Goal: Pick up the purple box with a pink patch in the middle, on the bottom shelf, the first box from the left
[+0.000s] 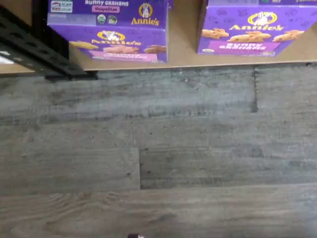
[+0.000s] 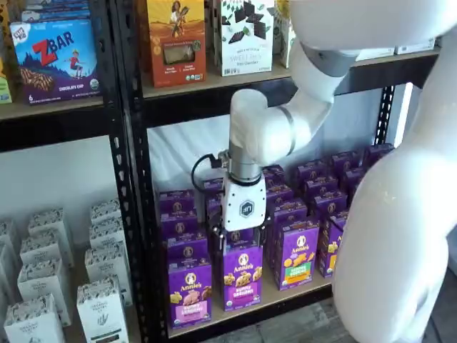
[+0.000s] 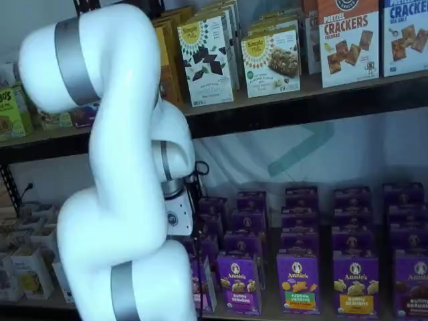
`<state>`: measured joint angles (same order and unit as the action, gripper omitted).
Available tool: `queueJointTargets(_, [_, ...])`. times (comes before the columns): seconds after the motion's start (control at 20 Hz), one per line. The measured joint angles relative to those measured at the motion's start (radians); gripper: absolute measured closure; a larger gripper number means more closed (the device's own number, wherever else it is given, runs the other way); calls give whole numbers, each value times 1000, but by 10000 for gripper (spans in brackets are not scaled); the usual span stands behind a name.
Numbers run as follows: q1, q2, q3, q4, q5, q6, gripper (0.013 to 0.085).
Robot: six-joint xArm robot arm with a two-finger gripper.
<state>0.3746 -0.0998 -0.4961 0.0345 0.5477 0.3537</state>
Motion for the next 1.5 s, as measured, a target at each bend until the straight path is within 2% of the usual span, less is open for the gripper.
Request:
queueJointTargets(0.4, [22,184,-112,-53,-52,66,130])
queueJointTargets(0.55, [28,239,-144,-41,-74,62,130])
queueJointTargets(0.7, [30,284,-164,-58,-116,78,130])
queueJointTargets(0.9, [30,344,-207,-45,-118,66,130])
queueJointTargets(1.15, [23,418,-256,-84,-133,95,130])
queueJointTargets(1.5, [30,534,-342,-12,-153,36,130])
